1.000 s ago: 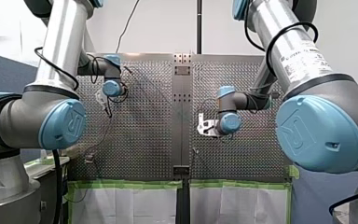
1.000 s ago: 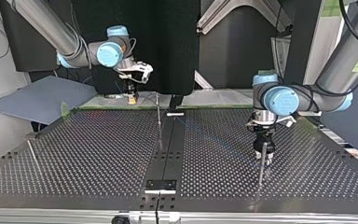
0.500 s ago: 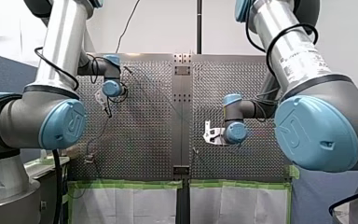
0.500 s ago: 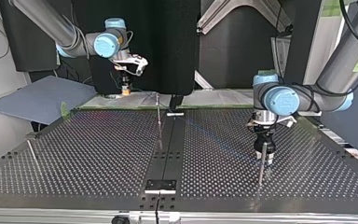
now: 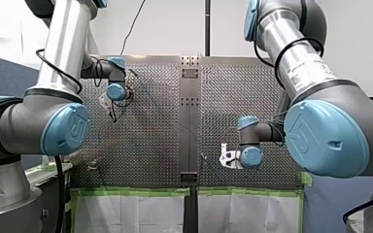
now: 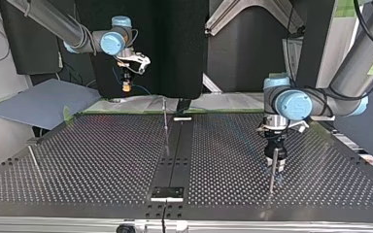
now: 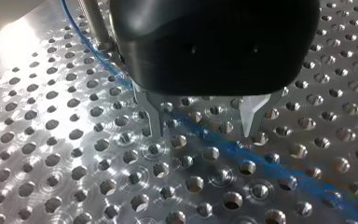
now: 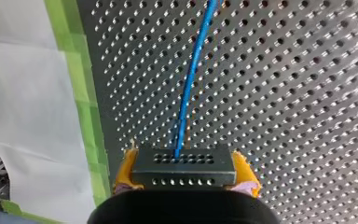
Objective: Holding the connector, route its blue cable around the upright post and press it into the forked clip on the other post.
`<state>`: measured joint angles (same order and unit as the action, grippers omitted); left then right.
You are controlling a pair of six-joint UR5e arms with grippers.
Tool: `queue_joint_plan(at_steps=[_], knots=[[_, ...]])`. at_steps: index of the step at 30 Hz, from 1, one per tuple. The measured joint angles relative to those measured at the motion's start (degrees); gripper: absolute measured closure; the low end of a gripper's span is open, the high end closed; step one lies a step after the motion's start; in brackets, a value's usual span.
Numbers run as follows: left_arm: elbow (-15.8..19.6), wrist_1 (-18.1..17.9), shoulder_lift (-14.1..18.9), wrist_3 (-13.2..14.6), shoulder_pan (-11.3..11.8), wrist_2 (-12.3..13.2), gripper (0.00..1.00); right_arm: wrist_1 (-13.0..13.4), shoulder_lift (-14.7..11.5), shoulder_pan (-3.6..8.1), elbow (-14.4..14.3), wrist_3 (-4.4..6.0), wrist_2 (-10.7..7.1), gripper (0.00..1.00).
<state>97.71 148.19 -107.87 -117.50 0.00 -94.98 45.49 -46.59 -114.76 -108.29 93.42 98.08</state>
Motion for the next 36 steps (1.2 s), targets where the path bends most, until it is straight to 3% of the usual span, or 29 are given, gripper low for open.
queue_joint_plan(at_steps=[9, 18, 36], knots=[[0.0, 0.1, 0.0, 0.0, 0.0, 0.0, 0.18, 4.4, 4.4, 1.42, 0.8, 0.23, -0.29, 1.0], [0.0, 0.0, 0.0, 0.0, 0.0, -0.1, 0.18, 8.4, 8.6, 1.93, 2.5, -0.16, -0.3, 1.0], [0.0, 0.0, 0.0, 0.0, 0.0, 0.0, 0.18, 9.7, 17.2, 1.92, 2.7, -0.86, -0.34, 1.0]])
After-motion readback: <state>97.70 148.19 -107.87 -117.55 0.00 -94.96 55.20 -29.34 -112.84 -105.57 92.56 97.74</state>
